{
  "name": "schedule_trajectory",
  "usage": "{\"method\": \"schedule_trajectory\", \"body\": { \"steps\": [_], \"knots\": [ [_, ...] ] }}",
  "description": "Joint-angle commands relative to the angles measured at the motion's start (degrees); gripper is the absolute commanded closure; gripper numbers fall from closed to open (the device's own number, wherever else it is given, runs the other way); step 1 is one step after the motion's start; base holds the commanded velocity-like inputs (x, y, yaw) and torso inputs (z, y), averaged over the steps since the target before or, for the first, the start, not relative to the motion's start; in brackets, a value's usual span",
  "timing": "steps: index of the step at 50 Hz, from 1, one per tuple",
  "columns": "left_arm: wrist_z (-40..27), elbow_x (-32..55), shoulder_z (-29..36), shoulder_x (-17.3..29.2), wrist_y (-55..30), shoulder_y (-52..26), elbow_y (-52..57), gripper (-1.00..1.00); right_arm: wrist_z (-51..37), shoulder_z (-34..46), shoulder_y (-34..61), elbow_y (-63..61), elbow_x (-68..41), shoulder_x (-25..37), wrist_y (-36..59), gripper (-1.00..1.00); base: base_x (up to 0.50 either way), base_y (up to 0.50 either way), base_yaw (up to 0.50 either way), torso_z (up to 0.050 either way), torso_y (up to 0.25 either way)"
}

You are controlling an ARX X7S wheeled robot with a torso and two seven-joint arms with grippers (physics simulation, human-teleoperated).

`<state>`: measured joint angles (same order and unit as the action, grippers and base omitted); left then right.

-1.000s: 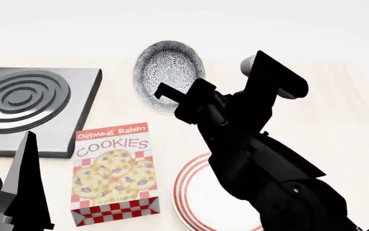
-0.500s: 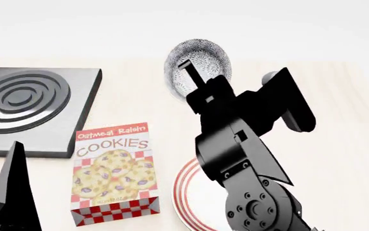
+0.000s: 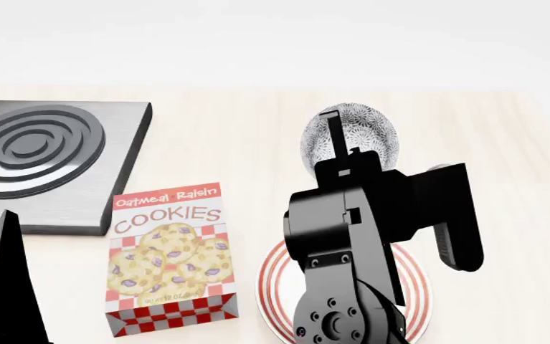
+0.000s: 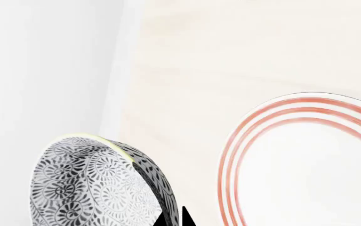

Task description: Pick the akita bowl from table center and place it on the plate.

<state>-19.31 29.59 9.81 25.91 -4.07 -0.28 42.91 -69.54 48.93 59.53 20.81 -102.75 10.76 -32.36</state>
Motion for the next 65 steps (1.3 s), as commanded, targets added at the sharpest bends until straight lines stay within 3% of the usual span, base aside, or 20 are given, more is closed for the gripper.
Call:
{"method": "schedule_trajectory", "body": {
  "steps": [1,18,65],
  "knots": [
    [1.0,-0.5,-1.8,-1.6,1.6,-0.1,-0.8,-1.00,-4.3,-1.8,-0.4,-0.4,3.3,-1.6,-2.3,1.00,0.00,0.00,0.00,0.000,0.000],
    [0.7,-0.5,-1.6,-1.4,1.6,-0.1,-1.0,-1.00,-5.8,-1.4,-2.9,-3.3,0.1,0.1,1.1,1.00,0.00,0.00,0.00,0.000,0.001],
    [0.4,-0.7,-0.8,-0.9,2.3,-0.1,-1.6,-1.00,3.3,-2.1,-11.8,-5.4,-2.7,3.3,2.6,1.00,0.00,0.00,0.00,0.000,0.000]
  ]
}}
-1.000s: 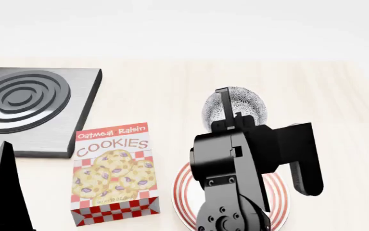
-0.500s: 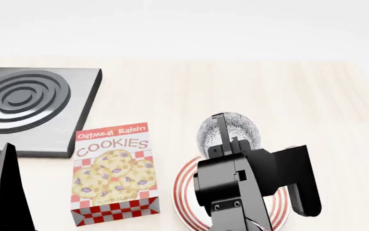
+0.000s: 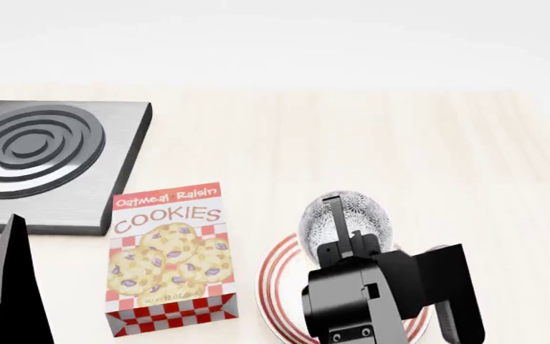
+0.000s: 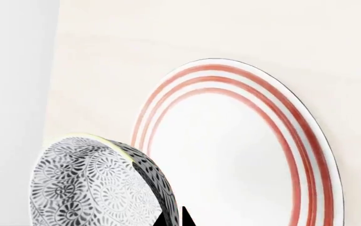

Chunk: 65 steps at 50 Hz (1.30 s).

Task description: Pick the akita bowl from table center and place it on the plate.

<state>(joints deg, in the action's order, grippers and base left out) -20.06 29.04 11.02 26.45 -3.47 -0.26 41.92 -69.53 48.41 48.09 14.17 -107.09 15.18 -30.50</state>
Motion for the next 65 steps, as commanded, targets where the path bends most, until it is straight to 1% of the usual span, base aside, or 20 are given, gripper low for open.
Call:
{"method": "schedule_trajectory", "body": {
  "steps": [1,3,5,7,16,17,19,22,40,65],
  "knots": [
    [1.2,-0.1,-2.0,-1.5,1.7,-0.1,-0.7,-1.00,3.6,-1.7,-0.5,1.6,1.3,-1.2,0.9,1.00,0.00,0.00,0.00,0.000,0.000],
    [1.1,0.0,-2.0,-1.4,1.7,-0.1,-0.8,-1.00,3.8,-1.6,-0.4,2.1,1.3,-1.3,1.0,1.00,0.00,0.00,0.00,0.000,0.000],
    [1.2,0.0,-2.1,-1.4,1.8,-0.1,-0.8,-1.00,2.6,0.2,0.1,3.1,5.5,-1.2,-0.7,1.00,0.00,0.00,0.00,0.000,0.000],
    [1.0,0.1,-2.1,-1.3,1.7,-0.1,-0.7,-1.00,4.6,-0.7,-0.1,3.3,3.2,-1.6,0.5,1.00,0.00,0.00,0.00,0.000,0.000],
    [1.1,0.1,-2.2,-1.3,2.1,-0.2,-1.2,-1.00,6.4,-1.2,-0.3,5.3,2.2,-2.4,0.8,1.00,0.00,0.00,0.00,0.000,0.000],
    [0.9,0.3,-2.3,-1.2,1.9,-0.2,-1.0,-1.00,4.8,0.6,0.1,6.1,6.6,-2.3,-1.5,1.00,0.00,0.00,0.00,0.000,0.000],
    [0.8,0.3,-2.2,-1.1,1.7,-0.3,-0.9,-1.00,6.9,-0.2,0.0,5.7,3.2,-2.3,1.5,1.00,0.00,0.00,0.00,0.000,0.005],
    [0.9,0.2,-2.2,-1.2,1.9,-0.3,-1.1,-1.00,6.9,0.0,0.1,6.7,4.5,-2.7,0.2,1.00,0.00,0.00,0.00,0.000,0.000],
    [0.5,0.5,-2.1,-0.9,1.9,-0.3,-0.8,-1.00,9.8,-1.0,-0.6,7.7,1.5,-3.3,2.2,1.00,0.00,0.00,0.00,0.000,0.001],
    [0.3,0.5,-1.8,-0.7,2.2,-0.3,-1.1,-1.00,10.9,-1.5,-1.8,10.1,0.9,-3.7,1.8,1.00,0.00,0.00,0.00,0.000,0.000]
  ]
}}
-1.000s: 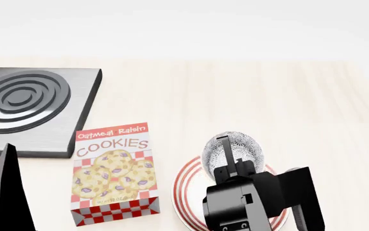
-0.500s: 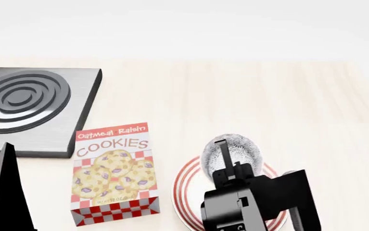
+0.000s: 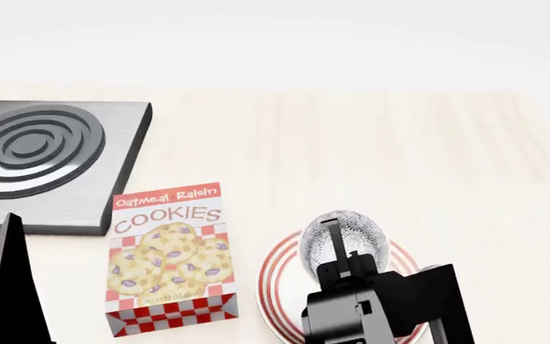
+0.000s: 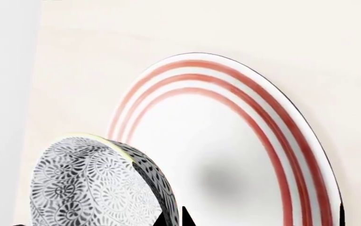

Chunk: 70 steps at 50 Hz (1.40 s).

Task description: Pick the akita bowl from table center and place it on the plate.

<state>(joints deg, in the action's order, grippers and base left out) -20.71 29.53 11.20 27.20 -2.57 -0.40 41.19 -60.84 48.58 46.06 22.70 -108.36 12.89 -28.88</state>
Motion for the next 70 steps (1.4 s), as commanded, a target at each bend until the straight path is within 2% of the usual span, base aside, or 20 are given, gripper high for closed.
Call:
{"method": "schedule_trajectory", "body": {
  "steps": [1,43,44,61,70],
  "knots": [
    [1.0,0.0,-1.9,-1.4,1.3,-0.2,-0.4,-1.00,2.5,-1.8,0.1,1.9,2.0,-1.5,0.2,1.00,0.00,0.00,0.00,0.000,0.000],
    [0.6,0.5,-1.7,-0.9,1.7,-0.4,-0.6,-1.00,5.2,-2.7,-0.7,4.3,0.1,-2.2,1.2,1.00,0.00,0.00,0.00,0.000,0.000],
    [0.6,0.4,-1.6,-0.9,1.7,-0.4,-0.7,-1.00,5.8,-2.7,-0.6,4.2,-0.2,-2.1,1.8,-1.00,0.00,0.00,0.00,0.000,0.000],
    [0.3,0.5,-1.5,-0.7,1.7,-0.4,-0.5,-1.00,5.5,-2.4,-0.5,4.0,0.2,-2.0,1.8,-1.00,0.00,0.00,0.00,0.000,0.000],
    [0.5,0.2,-1.2,-0.8,2.1,-0.4,-0.8,-1.00,2.0,-2.2,-1.6,-1.3,2.2,-0.5,-0.3,-1.00,0.00,0.00,0.00,0.000,0.000]
  ]
}}
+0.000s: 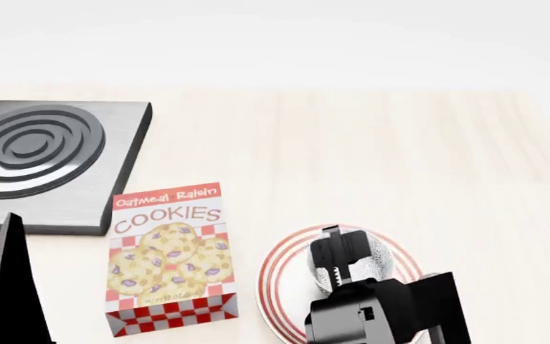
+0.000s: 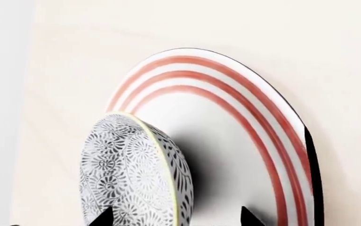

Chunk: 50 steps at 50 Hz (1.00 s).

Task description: Pick the akita bowl from table center and place it on the plate.

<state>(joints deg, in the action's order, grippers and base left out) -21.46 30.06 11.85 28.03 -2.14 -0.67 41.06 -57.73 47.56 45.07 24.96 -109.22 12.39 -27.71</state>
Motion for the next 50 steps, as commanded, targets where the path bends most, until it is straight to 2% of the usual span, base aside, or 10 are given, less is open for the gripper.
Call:
{"method": "schedule_trajectory", "body": {
  "steps": [1,22,27,35,37,39,40,41,45,50],
  "knots": [
    [1.2,-0.2,-1.8,-1.5,1.6,-0.1,-0.6,-1.00,-1.4,-1.1,-0.6,-4.1,3.3,0.1,-1.6,-1.00,0.00,0.00,0.00,0.000,0.000],
    [0.8,0.1,-1.3,-1.2,1.3,-0.2,0.6,-1.00,-12.8,0.1,-3.5,-31.3,13.5,8.2,-5.5,-1.00,0.00,0.00,0.00,0.000,0.000],
    [0.6,0.9,-1.3,-0.9,0.8,-0.4,1.5,-1.00,-21.4,4.5,-2.3,-37.7,23.5,14.6,-1.6,-1.00,0.00,0.00,0.00,0.000,0.000],
    [0.4,0.6,0.1,-0.5,-0.7,-0.7,2.3,-1.00,-26.2,9.9,-2.1,-44.6,36.7,22.9,5.0,-1.00,0.00,0.00,0.00,0.000,0.000],
    [0.2,0.5,0.2,-0.4,-1.1,-0.7,2.6,-1.00,-29.9,12.2,-0.8,-46.5,41.9,25.6,9.9,-1.00,0.00,0.00,0.00,0.000,0.000],
    [0.1,0.1,0.5,-0.4,-1.3,-0.8,2.6,-1.00,-32.2,9.2,-2.0,-49.2,47.5,26.2,19.3,-1.00,0.00,0.00,0.00,0.000,0.000],
    [0.0,-0.1,0.6,-0.4,-1.4,-0.8,2.7,-1.00,-32.2,5.2,-4.4,-51.1,51.9,25.5,27.9,-1.00,0.00,0.00,0.00,0.000,0.000],
    [0.0,-0.4,0.8,-0.4,-1.5,-0.7,2.6,-1.00,-32.1,3.7,-5.1,-51.6,52.3,25.0,29.3,-1.00,0.00,0.00,0.00,0.000,0.000],
    [-0.1,-1.3,1.5,-0.6,-1.8,-0.8,2.2,-1.00,-32.1,-0.5,-8.6,-57.0,64.0,23.2,45.8,-1.00,0.00,0.00,0.00,0.000,0.000],
    [-1.2,-1.9,1.5,-0.1,-3.1,-0.9,3.2,-1.00,-32.0,2.4,-10.3,-62.2,75.1,22.2,62.2,-1.00,0.00,0.00,0.00,0.000,0.000]
  ]
}}
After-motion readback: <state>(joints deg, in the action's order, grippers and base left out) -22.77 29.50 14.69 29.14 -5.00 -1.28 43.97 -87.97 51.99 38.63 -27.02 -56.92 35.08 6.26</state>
